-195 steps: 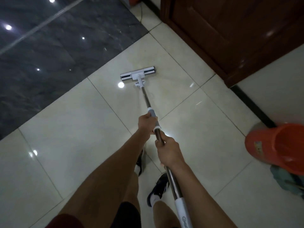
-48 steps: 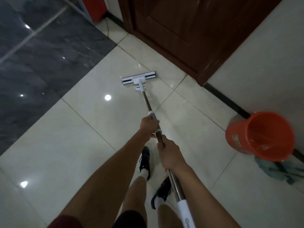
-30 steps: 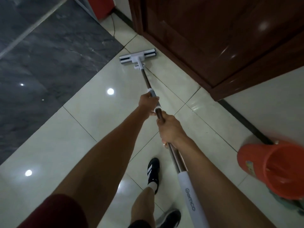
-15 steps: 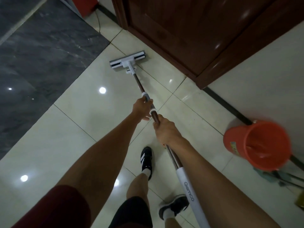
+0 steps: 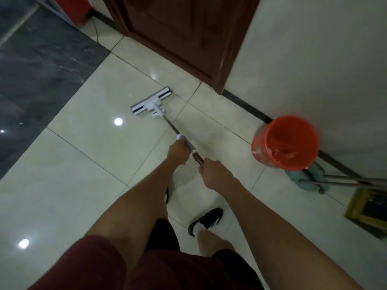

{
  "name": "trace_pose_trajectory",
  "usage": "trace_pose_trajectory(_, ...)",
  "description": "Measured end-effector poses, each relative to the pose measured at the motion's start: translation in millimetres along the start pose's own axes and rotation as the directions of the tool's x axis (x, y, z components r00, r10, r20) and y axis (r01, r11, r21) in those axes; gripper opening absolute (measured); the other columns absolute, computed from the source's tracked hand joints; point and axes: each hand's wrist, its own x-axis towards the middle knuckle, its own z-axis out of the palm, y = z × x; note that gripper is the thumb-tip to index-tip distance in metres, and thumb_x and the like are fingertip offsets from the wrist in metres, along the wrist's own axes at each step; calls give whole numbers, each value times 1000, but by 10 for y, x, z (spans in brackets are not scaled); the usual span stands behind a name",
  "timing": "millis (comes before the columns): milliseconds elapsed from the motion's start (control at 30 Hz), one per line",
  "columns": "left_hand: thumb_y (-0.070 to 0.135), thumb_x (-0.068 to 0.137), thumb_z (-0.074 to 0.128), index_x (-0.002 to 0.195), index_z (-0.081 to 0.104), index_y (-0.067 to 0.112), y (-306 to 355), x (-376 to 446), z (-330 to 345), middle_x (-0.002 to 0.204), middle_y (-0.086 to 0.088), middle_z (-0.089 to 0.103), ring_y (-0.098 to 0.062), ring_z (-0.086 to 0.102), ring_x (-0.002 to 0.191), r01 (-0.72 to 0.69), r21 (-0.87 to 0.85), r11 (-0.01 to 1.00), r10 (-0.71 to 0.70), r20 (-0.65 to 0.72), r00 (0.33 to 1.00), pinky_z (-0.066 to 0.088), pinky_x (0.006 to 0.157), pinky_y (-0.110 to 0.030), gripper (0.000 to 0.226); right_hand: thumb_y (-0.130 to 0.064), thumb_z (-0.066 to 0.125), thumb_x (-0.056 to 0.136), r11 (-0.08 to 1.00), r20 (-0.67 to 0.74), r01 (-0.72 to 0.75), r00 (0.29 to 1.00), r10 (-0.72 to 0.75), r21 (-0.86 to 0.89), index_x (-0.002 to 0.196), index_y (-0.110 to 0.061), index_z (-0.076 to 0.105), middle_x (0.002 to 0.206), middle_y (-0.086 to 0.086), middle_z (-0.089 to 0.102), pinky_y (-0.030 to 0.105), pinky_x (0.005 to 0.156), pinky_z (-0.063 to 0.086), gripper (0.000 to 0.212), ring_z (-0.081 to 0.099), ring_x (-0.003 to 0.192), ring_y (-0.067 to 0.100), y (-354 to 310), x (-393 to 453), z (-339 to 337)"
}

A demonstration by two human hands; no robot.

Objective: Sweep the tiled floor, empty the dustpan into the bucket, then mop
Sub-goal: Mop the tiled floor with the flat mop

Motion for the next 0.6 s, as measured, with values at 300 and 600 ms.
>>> trace_pose_trajectory(300, 16, 98, 52, 136, 55, 11, 333, -528, 948, 128, -17, 65, -33, 63, 113, -206, 225, 952, 212, 0, 977, 45, 84, -31, 38, -27, 48, 100, 970, -44, -45, 998, 35, -238, 115, -11, 57, 106, 7, 63, 32, 70, 45, 23, 59, 83, 23, 1058, -582, -382)
trace_pose_trajectory(600, 20, 98, 61, 150, 44, 18, 987, -487, 996, 152, -9, 45, -27, 44, 138, -391, 348, 852, 396, 59, 916, 41, 109, -40, 55, -22, 49, 98, 891, -113, -31, 993, -23, -453, 117, -13, 56, 111, 6, 62, 36, 80, 48, 21, 64, 102, 25, 1354, -610, -1359)
